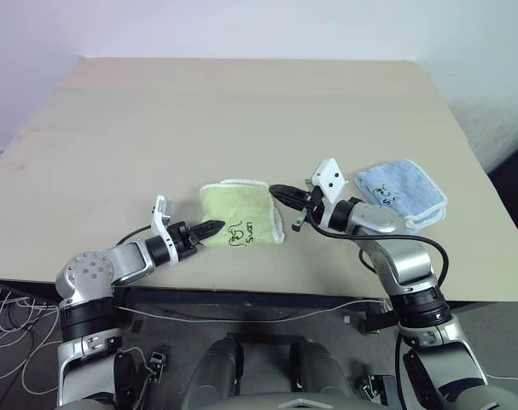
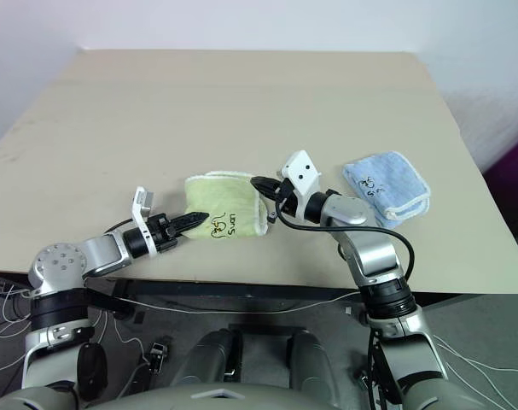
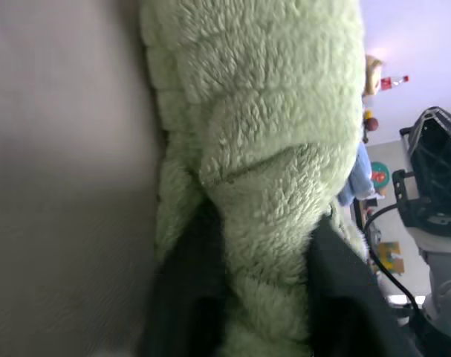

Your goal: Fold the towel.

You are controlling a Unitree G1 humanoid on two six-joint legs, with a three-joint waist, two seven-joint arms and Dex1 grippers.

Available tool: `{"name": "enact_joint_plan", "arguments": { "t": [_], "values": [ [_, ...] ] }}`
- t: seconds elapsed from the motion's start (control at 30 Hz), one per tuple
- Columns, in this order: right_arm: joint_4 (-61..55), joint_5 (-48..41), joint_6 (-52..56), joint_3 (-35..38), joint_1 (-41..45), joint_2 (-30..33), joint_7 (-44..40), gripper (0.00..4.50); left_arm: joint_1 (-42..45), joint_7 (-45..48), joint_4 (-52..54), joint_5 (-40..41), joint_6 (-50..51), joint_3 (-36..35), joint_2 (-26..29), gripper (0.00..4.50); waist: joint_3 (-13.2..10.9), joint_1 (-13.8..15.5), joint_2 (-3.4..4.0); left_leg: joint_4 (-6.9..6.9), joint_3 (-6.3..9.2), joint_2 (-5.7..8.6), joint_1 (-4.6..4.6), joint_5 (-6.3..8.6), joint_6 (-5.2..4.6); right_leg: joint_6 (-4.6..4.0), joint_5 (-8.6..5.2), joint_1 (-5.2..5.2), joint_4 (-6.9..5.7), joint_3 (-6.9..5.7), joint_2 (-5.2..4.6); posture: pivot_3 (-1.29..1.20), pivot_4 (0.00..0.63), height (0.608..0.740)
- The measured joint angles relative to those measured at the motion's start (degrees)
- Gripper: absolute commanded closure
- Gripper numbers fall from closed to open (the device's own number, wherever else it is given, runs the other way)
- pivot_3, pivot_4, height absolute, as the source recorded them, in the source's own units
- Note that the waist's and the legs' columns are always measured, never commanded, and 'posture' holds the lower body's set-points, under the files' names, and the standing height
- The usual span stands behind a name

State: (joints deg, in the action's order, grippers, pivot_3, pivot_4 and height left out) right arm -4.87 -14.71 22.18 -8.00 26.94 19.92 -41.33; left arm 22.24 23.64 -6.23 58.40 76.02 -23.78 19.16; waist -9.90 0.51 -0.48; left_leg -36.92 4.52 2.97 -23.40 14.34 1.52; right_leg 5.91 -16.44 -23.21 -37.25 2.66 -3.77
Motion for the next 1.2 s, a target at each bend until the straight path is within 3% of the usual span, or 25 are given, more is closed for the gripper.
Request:
{"name": "enact_joint_plan", "arguments": {
  "t": [0.03,0.33,0.47,0.67,0.87,1.0,1.2],
  "values": [
    [0.00,-0.03,0.00,0.00,0.00,0.01,0.00,4.50,0.00,-0.05,0.15,0.18,-0.06,-0.05,-0.09,4.49,0.00,0.03,0.00,0.00,0.00,0.00,0.01,0.00,0.00,0.00,0.00,0.00,-0.01,0.00,0.00,0.00,0.150,0.740],
    [-0.30,-0.09,0.10,0.00,0.00,0.20,0.00,4.50,0.07,-1.39,-0.31,0.79,-2.16,-1.86,-1.57,4.49,0.00,-0.02,0.00,-0.01,0.01,0.00,0.01,-0.01,0.01,0.00,0.00,0.00,-0.02,0.00,0.01,0.00,0.150,0.740],
    [-1.76,-0.15,0.53,0.01,0.00,0.39,0.05,4.50,2.39,-3.60,-3.91,0.00,-7.64,-4.37,-1.48,4.49,-0.03,-0.26,-0.04,0.00,0.02,-0.04,0.00,-0.02,0.03,0.00,0.00,-0.04,-0.04,0.00,0.05,0.00,0.150,0.740],
    [-2.08,-0.20,1.08,0.47,0.00,0.92,0.25,4.50,10.32,-6.56,-12.96,-3.23,-20.11,-10.88,4.78,4.49,-0.05,-1.17,-0.08,0.06,0.01,-0.06,-0.05,-0.03,0.05,0.00,0.00,-0.13,-0.04,-0.01,0.07,0.00,0.150,0.740],
    [-2.11,-0.28,1.11,0.48,0.09,0.89,0.22,4.50,19.04,-8.34,-28.96,-8.57,-37.26,-16.78,15.00,4.49,-0.06,-1.57,-0.11,0.14,-0.01,-0.07,-0.06,-0.03,0.06,0.01,0.00,-0.22,-0.02,0.00,0.08,0.00,0.150,0.740],
    [-2.11,-0.27,1.09,0.46,0.17,0.86,0.17,4.50,19.36,-7.74,-38.85,-10.91,-45.84,-20.21,20.46,4.49,-0.06,-1.46,-0.11,0.15,-0.02,-0.06,-0.06,-0.03,0.06,0.01,0.00,-0.22,-0.03,0.01,0.07,0.00,0.150,0.740],
    [-2.11,-0.27,1.08,0.45,0.14,0.84,0.17,4.50,14.10,-8.84,-45.38,-11.56,-51.58,-23.96,21.06,4.49,-0.03,-1.19,-0.26,0.13,0.02,-0.04,-0.08,-0.03,0.05,0.01,0.00,-0.20,-0.03,-0.01,-0.05,0.00,0.150,0.740]
  ]
}}
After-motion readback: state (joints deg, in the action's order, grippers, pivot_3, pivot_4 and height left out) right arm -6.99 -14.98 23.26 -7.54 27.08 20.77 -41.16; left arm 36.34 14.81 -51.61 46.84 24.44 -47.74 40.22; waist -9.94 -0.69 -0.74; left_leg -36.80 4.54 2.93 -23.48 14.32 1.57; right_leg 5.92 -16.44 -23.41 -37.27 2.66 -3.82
